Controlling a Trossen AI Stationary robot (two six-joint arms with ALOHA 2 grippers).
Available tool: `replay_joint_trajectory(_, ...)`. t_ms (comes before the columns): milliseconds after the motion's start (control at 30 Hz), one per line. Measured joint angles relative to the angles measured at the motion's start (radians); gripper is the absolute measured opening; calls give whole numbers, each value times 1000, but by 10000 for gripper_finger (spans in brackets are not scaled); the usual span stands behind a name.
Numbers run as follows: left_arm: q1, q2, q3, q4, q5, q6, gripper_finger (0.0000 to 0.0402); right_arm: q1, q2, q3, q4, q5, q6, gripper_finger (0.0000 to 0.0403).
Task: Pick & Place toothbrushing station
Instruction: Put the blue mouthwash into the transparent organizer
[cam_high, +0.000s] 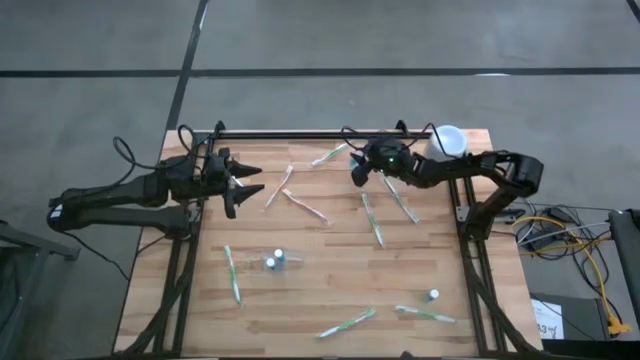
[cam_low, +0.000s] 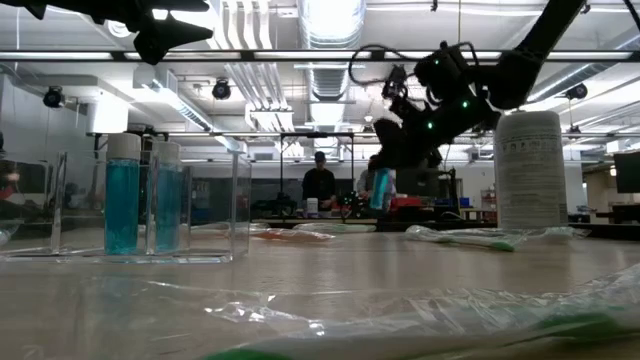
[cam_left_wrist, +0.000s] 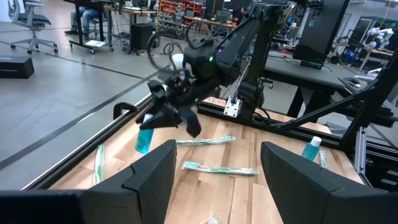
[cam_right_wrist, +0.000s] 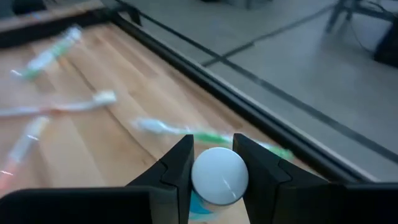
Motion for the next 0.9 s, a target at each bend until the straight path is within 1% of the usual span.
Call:
replay_joint_trajectory(67,0,0,0,0,0,0,239,0,-25,10,3,-40,18,97)
replay_joint_trajectory(200,0,0,0,0,1,0,239,0,-78,17,1,-145,109,97)
replay_joint_trajectory(300,0,0,0,0,4,0,239,0,-122,17,3,-266,158,97)
replay_joint_trajectory(400,0,0,0,0,5,0,239,4,-157,17,4,-418,186,97)
replay_joint_trajectory(467,0,0,0,0,5,0,239,13,-175,17,6,-481,219,97)
replay_joint_trajectory(533,0,0,0,0,5,0,239,33,-184,17,5,-505,235,97)
replay_joint_trajectory(633,0,0,0,0,4,0,239,83,-186,17,3,-506,234,97)
replay_joint_trajectory(900,0,0,0,0,4,0,239,267,-181,17,36,-500,223,97)
